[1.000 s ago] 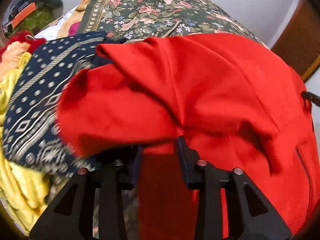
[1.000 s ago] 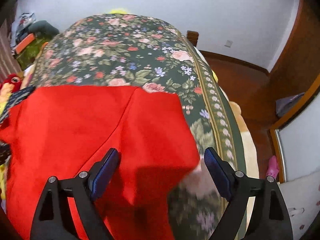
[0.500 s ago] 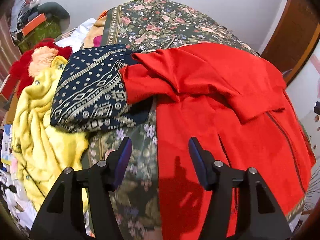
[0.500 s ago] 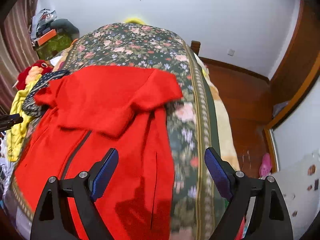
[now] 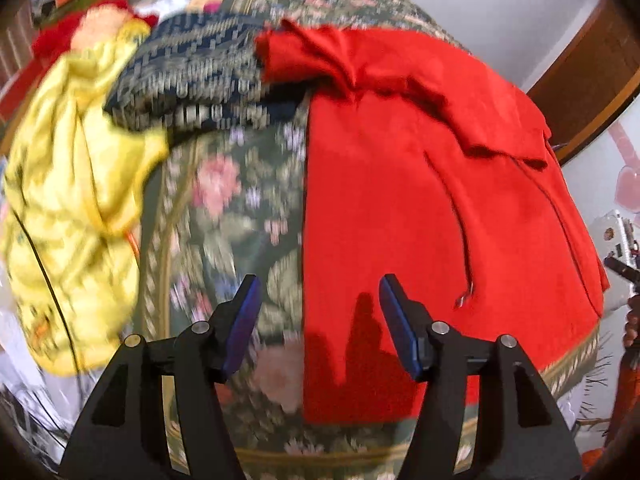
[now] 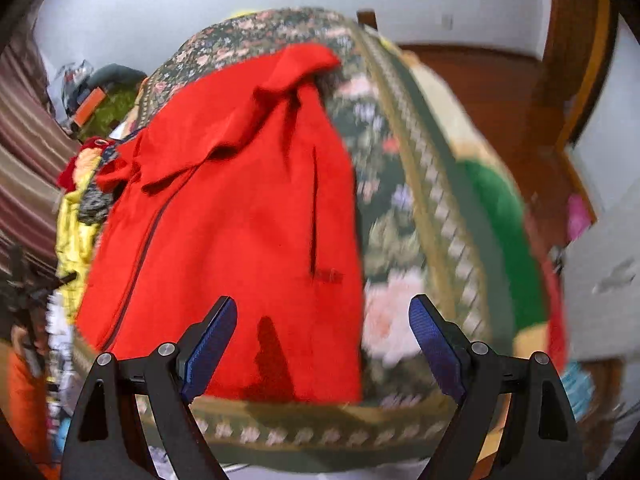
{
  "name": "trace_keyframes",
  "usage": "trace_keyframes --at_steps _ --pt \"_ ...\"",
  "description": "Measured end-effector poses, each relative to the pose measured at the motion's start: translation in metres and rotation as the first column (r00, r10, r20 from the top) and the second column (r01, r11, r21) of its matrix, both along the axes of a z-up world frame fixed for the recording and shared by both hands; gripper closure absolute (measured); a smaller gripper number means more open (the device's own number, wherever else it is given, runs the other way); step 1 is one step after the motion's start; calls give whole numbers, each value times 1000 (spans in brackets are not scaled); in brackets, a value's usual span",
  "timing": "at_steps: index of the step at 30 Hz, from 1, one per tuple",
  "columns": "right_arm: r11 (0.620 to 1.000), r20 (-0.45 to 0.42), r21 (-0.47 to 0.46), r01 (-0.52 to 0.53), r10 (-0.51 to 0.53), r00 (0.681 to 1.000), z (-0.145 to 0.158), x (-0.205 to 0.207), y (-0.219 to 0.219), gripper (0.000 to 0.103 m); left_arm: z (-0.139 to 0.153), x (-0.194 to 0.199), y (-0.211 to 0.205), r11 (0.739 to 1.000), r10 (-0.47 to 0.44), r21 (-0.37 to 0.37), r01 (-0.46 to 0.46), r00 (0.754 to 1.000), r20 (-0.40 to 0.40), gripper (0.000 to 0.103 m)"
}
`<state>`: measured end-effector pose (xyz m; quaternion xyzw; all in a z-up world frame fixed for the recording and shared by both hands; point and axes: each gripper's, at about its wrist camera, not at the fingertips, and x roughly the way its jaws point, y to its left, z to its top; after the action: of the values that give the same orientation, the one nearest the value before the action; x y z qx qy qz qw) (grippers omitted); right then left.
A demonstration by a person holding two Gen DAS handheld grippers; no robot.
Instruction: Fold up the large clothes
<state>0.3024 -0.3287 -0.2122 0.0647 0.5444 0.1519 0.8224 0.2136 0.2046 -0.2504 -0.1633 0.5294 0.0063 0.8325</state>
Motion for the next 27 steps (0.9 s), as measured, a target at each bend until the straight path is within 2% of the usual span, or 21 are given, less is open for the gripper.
trace_keyframes --at_steps 3,6,9,11,13,14,15,16,17,18,19,21,27 --pt "998 -30 58 10 -8 1000 -13 -11 -2 17 -15 -12 -1 999 14 -45 -15 999 -29 43" --pt "999 -7 54 -3 3 1000 -16 -20 5 17 -34 -21 -2 991 24 -130 -33 997 -69 42" --pt "998 -5 59 -33 33 999 -17 -16 16 18 -40 -24 -7 988 38 -147 -47 997 -60 42" --pt "998 0 52 -47 47 999 -17 -13 23 22 -39 -24 -9 976 37 -212 -46 998 -46 42" --pt "998 24 16 -62 61 998 -16 -11 33 32 -38 -23 -13 963 30 -268 -37 999 -28 42" --pt "998 33 3 -66 66 997 -16 -11 33 43 -36 -22 -17 964 27 -262 -31 999 -20 43" --pt "997 44 -5 -73 74 996 -15 -11 35 56 -35 -21 -22 967 23 -253 -26 1000 -15 48" --pt "997 47 -1 -74 74 996 -14 -10 34 63 -34 -21 -25 969 15 -245 -16 1000 -7 52" --pt "997 48 16 -76 76 996 -12 -10 33 76 -33 -21 -27 968 12 -249 -11 1000 1 68" --pt "995 45 56 -84 81 996 -10 -9 32 84 -31 -21 -29 967 9 -254 -6 1000 8 86" --pt "993 41 82 -87 83 996 -9 -8 31 86 -29 -20 -32 967 2 -255 1 1000 12 92" --pt "992 55 91 -87 83 995 -5 -7 33 91 -24 -18 -35 975 4 -223 0 1000 18 95" --pt "988 134 116 -98 82 988 24 6 41 93 20 -1 -44 996 16 -87 -5 992 124 96"
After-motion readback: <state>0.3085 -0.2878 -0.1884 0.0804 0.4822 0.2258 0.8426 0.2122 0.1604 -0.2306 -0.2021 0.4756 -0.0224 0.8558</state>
